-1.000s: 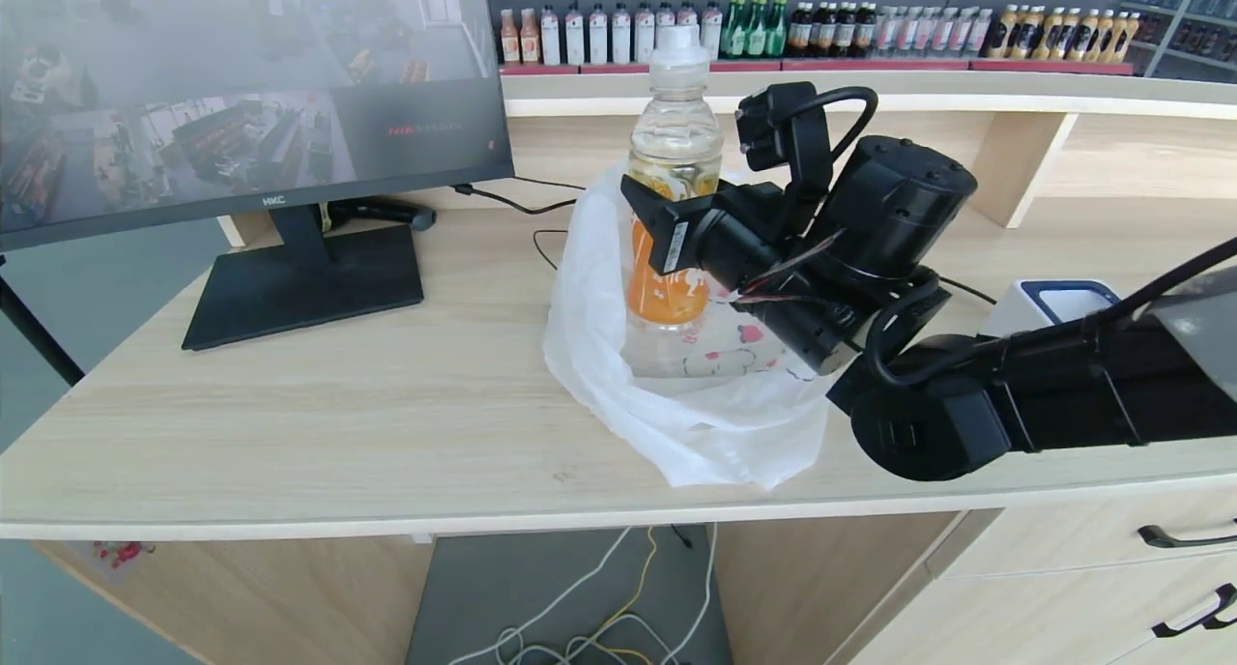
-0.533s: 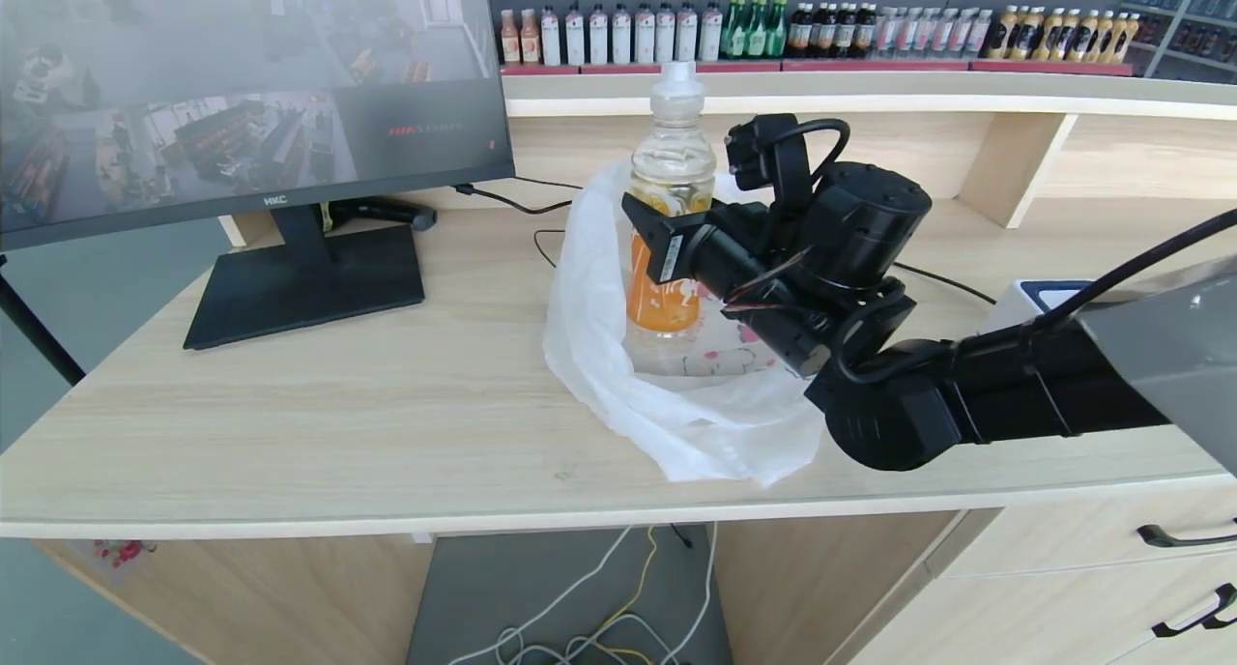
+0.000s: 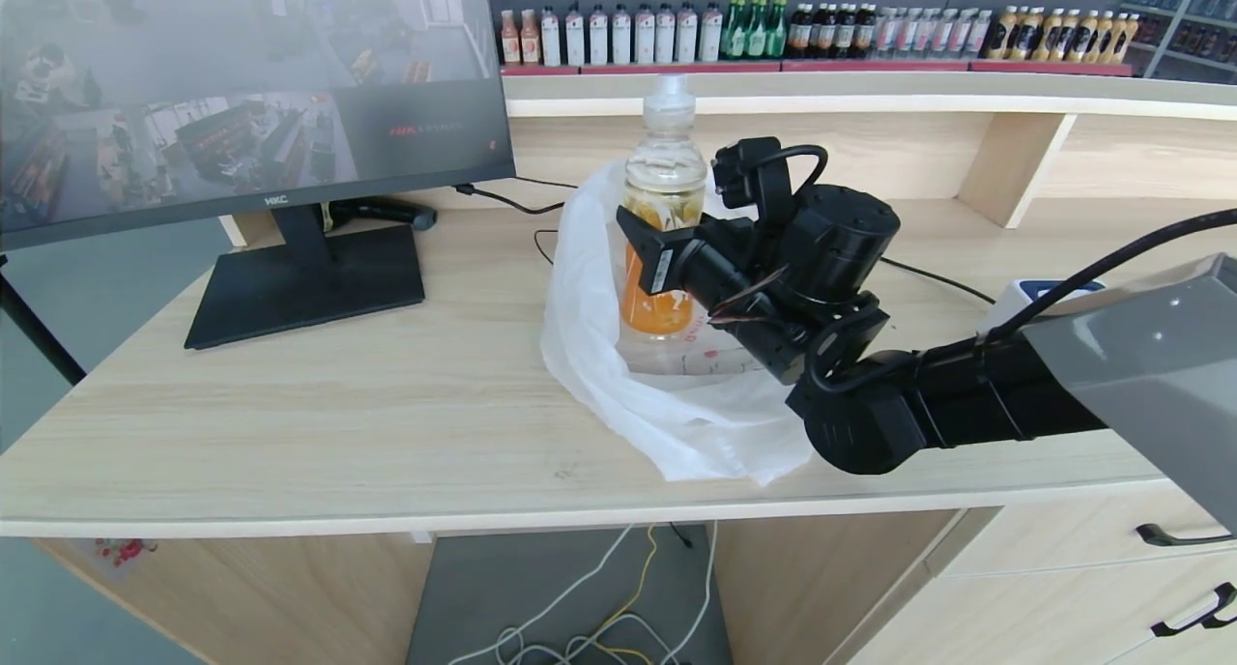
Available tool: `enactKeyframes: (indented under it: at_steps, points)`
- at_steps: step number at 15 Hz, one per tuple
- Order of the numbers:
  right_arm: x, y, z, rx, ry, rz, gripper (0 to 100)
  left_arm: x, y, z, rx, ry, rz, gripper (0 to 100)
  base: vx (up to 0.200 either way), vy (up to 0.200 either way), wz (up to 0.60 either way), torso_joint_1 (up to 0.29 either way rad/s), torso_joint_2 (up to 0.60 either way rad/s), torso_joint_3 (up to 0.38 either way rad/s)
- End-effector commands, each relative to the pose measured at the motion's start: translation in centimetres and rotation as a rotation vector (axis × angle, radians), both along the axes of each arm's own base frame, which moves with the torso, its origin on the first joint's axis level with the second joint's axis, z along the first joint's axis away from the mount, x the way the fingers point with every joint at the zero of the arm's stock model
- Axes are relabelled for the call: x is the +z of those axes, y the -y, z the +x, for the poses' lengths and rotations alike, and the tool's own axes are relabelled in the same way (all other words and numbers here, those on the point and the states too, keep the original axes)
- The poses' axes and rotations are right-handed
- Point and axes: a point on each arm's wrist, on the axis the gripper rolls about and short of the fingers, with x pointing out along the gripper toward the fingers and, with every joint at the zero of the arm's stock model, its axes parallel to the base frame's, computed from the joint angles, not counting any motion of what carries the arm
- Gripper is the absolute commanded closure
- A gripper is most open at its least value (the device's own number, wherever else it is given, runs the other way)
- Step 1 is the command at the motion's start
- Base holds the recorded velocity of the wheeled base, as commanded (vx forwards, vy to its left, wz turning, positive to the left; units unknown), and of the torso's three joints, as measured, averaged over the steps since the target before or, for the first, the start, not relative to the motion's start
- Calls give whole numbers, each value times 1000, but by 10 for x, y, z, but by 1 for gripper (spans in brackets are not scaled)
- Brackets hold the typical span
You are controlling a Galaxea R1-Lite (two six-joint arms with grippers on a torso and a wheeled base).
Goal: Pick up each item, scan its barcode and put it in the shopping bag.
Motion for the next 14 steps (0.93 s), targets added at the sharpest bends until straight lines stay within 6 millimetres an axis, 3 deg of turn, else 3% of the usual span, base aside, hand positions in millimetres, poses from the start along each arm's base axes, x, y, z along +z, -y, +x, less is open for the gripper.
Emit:
enactKeyframes:
  at_steps: [1,14]
  points:
    - [-5,-1,1,-1,-13,-8,100,0,0,0,1,0,0,0,0,0,0,0,0,0]
    - [-20,-2,-2,12,-61,-22,100,0,0,0,-1,0,0,0,0,0,0,0,0,0]
